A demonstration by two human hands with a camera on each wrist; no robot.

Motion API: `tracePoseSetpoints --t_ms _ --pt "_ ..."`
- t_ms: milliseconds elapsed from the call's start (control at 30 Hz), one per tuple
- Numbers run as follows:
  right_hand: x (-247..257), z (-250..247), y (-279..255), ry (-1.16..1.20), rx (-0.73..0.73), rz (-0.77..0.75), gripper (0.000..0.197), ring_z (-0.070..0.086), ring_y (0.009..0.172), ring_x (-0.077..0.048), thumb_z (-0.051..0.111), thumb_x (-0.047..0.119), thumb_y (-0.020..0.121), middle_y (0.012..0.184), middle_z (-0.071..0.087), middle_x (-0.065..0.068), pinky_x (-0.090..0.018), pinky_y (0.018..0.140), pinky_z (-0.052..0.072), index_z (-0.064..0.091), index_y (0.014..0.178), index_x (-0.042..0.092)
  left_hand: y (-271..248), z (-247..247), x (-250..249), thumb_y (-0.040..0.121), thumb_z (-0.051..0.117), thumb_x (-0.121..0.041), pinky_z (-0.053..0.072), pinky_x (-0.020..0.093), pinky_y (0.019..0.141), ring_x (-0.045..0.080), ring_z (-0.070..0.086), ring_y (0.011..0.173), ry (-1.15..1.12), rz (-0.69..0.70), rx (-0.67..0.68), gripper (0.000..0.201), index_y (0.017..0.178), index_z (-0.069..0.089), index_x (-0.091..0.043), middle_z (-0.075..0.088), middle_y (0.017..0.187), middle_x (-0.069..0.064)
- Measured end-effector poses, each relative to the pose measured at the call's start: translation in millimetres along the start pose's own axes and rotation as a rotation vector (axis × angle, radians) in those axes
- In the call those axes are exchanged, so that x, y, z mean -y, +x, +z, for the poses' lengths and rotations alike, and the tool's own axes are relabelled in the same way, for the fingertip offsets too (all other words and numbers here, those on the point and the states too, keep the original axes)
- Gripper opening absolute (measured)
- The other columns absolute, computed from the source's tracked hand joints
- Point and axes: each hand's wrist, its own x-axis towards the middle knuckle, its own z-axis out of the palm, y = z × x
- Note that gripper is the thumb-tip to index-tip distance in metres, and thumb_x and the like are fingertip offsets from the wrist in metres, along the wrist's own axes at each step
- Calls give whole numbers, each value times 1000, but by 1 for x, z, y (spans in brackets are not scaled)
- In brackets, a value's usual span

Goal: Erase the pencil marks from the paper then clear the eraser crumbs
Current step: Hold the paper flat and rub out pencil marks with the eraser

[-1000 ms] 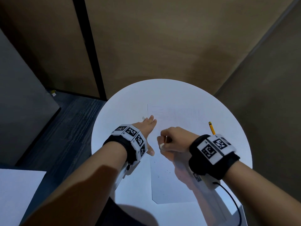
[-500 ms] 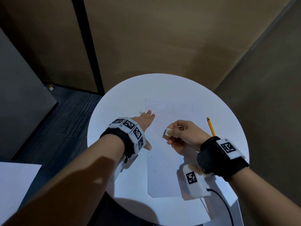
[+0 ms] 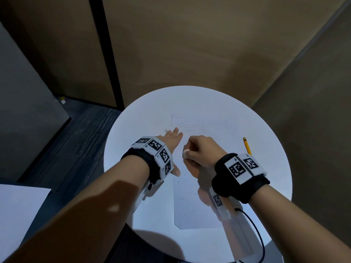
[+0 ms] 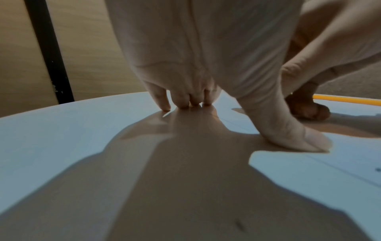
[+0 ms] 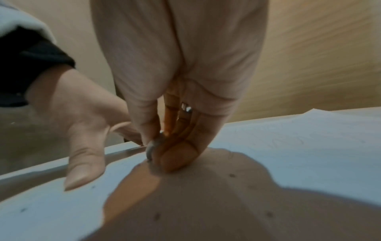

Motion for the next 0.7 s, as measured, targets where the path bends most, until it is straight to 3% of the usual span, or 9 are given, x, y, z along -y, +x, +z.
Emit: tracePoseSetpoints --t_ms 167,333,500,633,700 --pt "1 -6 -8 -171 211 -30 30 45 61 0 63 17 84 67 48 11 -15 52 31 43 63 25 4 3 1 72 77 -48 11 42 116 25 -11 146 -9 -9 18 126 149 -17 -12 -23 156 7" --pt "4 -8 -1 -146 65 -38 23 47 73 -9 58 16 88 69 46 15 -8 51 30 46 69 21 4 2 0 74 76 -45 12 42 116 25 -10 146 -13 2 12 123 149 -16 -11 -23 156 7" --pt "6 -12 0 -271 250 -18 30 47 64 -8 64 18 82 66 47 11 -18 51 31 44 62 25 6 6 5 73 76 -49 6 43 116 25 -13 145 -28 10 22 125 149 -17 -11 -24 156 8" --pt "9 -7 3 -177 87 -46 28 46 75 -12 60 18 87 70 45 12 -12 52 28 42 66 23 5 0 0 75 76 -42 10 44 116 26 -11 146 -23 16 21 122 149 -15 -9 -22 156 9" --pt "6 -3 -2 -177 93 -57 29 45 72 -12 58 18 89 69 44 12 -12 52 27 40 66 23 4 -1 -1 75 76 -43 10 44 116 26 -11 146 -28 17 24 123 149 -15 -9 -23 156 9"
